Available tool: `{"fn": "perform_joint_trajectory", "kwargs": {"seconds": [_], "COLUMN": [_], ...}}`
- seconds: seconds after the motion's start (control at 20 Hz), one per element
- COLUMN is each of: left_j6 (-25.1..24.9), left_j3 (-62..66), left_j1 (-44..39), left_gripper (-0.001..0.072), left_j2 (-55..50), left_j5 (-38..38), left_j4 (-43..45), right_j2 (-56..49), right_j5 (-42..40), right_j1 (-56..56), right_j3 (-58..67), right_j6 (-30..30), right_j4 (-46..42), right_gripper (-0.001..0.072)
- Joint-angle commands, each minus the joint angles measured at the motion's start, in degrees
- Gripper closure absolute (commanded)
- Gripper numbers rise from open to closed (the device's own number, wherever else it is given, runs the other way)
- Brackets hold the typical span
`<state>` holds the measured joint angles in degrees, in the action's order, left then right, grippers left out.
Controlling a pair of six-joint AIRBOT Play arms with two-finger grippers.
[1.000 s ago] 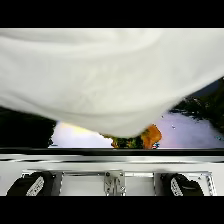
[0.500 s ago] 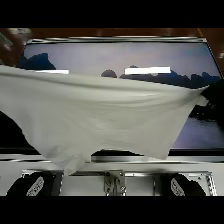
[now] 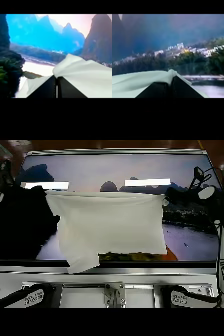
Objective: Fold the shirts.
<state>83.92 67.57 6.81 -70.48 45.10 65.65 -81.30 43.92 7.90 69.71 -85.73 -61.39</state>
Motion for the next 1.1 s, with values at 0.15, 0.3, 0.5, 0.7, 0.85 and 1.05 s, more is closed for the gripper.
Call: {"fn": "perform_joint_trajectory", "kwargs": {"seconds": [0.15, 0.3, 0.5, 0.7, 0.85, 1.05], "left_j6": [-3.3, -3.3, -3.8, -8.5, -13.2, -14.3], "left_j3": [-1.0, 4.8, 5.0, -19.6, -32.7, -38.3], "left_j1": [-2.7, 3.2, 17.9, 27.9, 27.1, 23.2], "left_gripper": [0.0477, 0.0008, 0.0042, 0.0039, 0.0041, 0.0041], "left_j2": [-15.4, -13.7, -9.5, -1.2, 0.0, -2.4], "left_j5": [-6.2, 12.3, 41.9, 37.3, 27.8, 19.3], "left_j4": [-12.1, -4.9, 6.3, -5.3, -13.0, -14.6], "right_j2": [-10.0, -4.5, 4.7, 8.1, 8.2, 8.2], "right_j5": [-11.0, 4.8, 32.7, 40.9, 40.2, 39.2], "right_j1": [-4.9, -0.3, 12.6, 29.1, 32.3, 30.4], "right_j3": [-0.6, 3.8, 4.8, -6.4, -12.1, -12.6], "right_j6": [0.9, 9.3, 5.5, 9.4, 10.4, 11.1], "right_j4": [8.4, -0.4, -24.4, -5.8, 4.2, 5.0], "right_gripper": [0.0482, 0.005, 0.0162, 0.004, 0.004, 0.004]}}
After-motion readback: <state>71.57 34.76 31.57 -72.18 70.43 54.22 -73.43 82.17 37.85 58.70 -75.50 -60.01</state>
